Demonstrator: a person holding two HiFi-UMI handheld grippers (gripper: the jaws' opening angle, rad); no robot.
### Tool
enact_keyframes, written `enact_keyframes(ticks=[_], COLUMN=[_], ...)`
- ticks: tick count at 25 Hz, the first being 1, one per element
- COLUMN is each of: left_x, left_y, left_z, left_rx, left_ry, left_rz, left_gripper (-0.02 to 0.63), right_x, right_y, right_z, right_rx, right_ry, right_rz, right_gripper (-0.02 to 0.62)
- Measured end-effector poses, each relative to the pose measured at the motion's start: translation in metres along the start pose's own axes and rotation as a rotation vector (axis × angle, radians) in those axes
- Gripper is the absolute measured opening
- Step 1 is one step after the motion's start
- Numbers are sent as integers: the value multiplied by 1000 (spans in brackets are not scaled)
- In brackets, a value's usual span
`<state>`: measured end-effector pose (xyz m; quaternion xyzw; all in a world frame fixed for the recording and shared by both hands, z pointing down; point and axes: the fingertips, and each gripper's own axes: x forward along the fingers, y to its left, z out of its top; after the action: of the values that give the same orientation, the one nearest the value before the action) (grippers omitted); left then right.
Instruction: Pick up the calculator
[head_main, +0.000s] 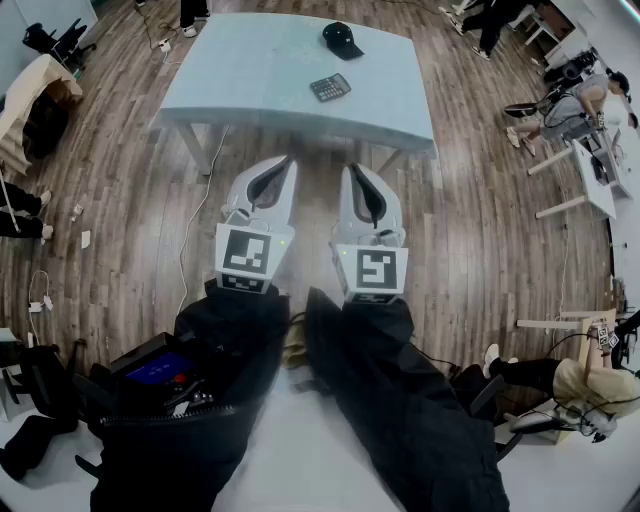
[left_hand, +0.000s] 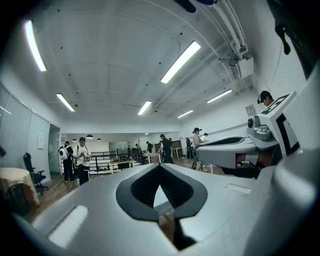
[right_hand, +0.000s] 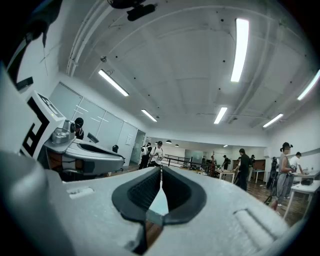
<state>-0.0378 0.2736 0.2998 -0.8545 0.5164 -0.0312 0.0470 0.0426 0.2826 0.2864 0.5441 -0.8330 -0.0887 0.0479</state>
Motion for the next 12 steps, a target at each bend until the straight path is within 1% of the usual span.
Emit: enact_keyframes(ticks=[7, 12], left_x=[1, -4], left_y=[2, 0], left_z=[-8, -18], left_rx=[-6, -14], left_ry=[-2, 15], left_rz=[-1, -7], left_gripper=[-2, -2], right_x=[3, 0], right_y=[5, 5], right_z=[-4, -11], right_rx=[32, 29], right_ry=[-29, -15], right_rz=[14, -10], right_gripper=[0, 2])
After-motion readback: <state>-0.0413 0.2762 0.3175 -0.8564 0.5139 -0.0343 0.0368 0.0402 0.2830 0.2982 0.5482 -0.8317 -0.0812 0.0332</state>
